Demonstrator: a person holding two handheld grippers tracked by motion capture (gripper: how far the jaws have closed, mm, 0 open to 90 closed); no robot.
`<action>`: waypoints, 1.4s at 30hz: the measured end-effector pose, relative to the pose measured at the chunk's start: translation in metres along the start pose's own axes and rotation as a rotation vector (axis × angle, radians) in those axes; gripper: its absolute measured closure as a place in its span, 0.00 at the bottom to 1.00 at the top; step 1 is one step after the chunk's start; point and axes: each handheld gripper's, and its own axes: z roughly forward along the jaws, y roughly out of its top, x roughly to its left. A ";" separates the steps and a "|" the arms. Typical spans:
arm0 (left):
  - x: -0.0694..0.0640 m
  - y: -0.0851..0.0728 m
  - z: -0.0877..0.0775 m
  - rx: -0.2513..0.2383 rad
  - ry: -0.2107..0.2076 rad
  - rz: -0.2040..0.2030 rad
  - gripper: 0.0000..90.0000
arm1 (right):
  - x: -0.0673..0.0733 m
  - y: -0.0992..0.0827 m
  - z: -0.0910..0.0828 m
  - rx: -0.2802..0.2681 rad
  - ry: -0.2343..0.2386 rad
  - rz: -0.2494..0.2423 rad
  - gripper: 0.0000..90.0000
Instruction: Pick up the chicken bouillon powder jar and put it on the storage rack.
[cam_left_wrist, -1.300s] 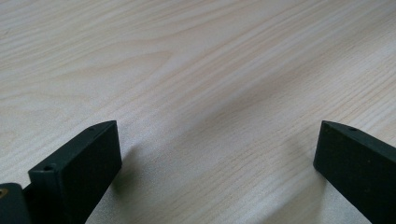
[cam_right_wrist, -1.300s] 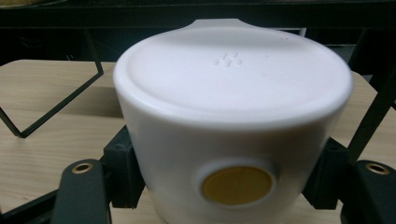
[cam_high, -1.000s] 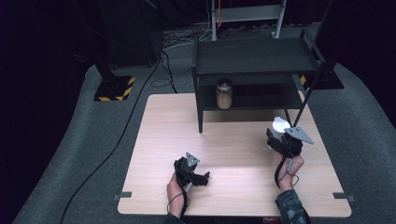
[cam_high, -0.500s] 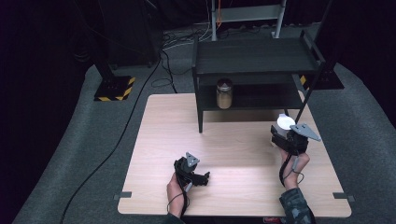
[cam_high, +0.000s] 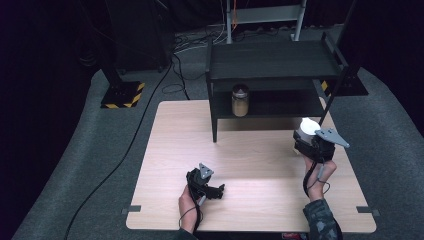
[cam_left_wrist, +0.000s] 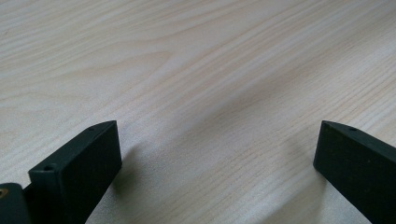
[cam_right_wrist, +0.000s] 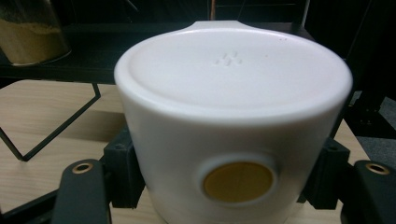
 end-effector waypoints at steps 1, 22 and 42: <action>0.000 0.000 0.000 0.000 0.000 0.000 0.00 | -0.001 0.001 0.000 -0.001 0.000 0.001 0.32; 0.000 0.000 0.000 0.000 0.000 0.000 0.00 | -0.004 0.017 -0.003 -0.015 0.007 -0.014 0.33; 0.000 0.000 0.000 0.000 -0.001 0.001 0.00 | -0.007 0.034 -0.002 -0.022 0.023 -0.025 0.33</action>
